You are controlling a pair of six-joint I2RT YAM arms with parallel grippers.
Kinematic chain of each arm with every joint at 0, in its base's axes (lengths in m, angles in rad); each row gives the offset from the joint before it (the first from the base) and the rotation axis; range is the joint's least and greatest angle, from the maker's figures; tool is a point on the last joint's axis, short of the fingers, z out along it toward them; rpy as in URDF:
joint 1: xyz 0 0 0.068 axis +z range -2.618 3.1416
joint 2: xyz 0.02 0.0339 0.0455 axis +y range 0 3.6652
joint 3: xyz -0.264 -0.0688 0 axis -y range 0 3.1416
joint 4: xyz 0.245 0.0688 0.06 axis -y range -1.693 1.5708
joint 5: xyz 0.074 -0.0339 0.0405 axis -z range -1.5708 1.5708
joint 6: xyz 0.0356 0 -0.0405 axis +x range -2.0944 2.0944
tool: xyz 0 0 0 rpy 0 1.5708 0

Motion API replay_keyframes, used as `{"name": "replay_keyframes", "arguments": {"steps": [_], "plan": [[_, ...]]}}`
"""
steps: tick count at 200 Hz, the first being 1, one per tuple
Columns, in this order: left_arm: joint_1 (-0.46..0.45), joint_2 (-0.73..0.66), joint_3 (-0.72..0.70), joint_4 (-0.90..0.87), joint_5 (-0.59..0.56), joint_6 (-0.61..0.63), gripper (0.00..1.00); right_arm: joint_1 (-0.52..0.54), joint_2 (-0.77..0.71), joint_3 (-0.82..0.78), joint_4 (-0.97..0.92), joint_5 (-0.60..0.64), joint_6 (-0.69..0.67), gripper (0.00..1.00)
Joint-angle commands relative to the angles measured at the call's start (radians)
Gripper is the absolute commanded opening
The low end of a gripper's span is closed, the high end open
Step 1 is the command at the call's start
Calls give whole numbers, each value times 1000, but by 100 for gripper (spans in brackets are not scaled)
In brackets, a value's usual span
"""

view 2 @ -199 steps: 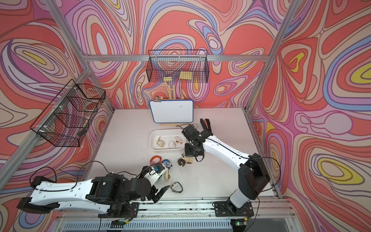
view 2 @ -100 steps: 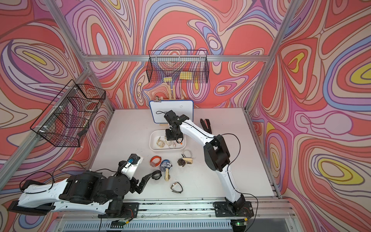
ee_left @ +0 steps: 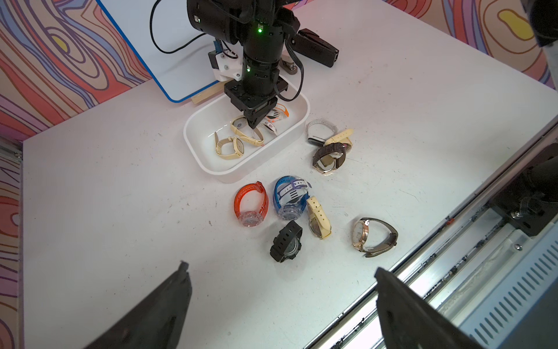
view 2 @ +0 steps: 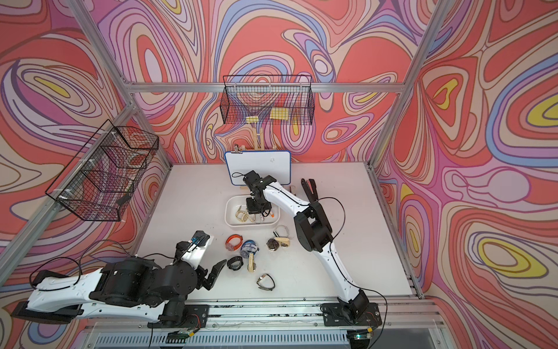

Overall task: Put the watch into the storage box
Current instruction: Place the watch in the storage box.

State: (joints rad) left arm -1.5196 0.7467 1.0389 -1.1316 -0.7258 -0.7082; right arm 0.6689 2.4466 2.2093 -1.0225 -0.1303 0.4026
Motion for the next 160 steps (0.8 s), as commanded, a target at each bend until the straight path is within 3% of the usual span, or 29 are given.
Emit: {"name": "replay_keyframes", "arguments": {"steps": [1, 80, 90, 100, 160], "plan": [[-1, 1, 16, -31, -17, -14, 100, 6, 22, 4, 17, 10, 1, 0], [-1, -7, 12, -42, -18, -37, 100, 9, -2, -47, 23, 47, 7, 0], [-1, -6, 10, -42, -18, -39, 100, 9, -13, -58, 34, 46, 8, 16], [-1, -4, 9, -41, -18, -40, 100, 11, -30, -73, 53, 41, 12, 23], [0, -10, 4, -49, -22, -61, 100, 11, -164, -166, 174, -15, 37, 35]]}}
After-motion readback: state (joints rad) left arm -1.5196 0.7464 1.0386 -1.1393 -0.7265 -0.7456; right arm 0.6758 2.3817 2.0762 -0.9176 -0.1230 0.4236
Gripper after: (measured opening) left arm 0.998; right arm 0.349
